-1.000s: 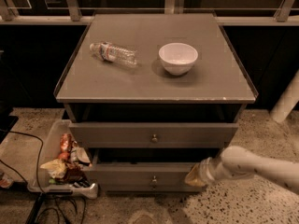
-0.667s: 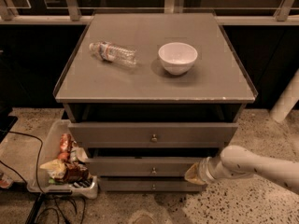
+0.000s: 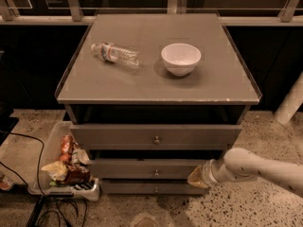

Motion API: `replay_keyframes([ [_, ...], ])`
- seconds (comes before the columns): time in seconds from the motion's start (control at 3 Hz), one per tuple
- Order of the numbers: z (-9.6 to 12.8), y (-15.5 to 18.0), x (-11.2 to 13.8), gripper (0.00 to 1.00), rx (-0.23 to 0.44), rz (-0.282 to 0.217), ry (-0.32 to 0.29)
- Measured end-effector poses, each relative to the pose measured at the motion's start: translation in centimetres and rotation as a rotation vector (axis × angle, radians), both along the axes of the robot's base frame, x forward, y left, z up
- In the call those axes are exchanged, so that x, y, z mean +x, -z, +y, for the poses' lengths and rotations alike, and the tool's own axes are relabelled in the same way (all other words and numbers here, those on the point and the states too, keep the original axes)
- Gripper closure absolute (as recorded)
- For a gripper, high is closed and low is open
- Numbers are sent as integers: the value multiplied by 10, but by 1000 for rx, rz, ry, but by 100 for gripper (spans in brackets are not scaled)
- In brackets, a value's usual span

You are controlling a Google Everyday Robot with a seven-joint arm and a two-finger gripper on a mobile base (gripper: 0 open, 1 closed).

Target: Close middle drawer

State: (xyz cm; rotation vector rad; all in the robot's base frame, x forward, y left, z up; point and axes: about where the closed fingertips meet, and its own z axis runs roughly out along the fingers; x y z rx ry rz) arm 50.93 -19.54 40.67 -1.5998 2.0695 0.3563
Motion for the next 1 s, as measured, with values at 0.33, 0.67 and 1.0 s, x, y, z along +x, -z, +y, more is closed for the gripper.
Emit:
replay_keyframes([
  [0.33,0,0,0,13,0,0,0],
  [0.67,0,0,0,0,0,0,0],
  [1.0,0,0,0,0,0,0,0],
])
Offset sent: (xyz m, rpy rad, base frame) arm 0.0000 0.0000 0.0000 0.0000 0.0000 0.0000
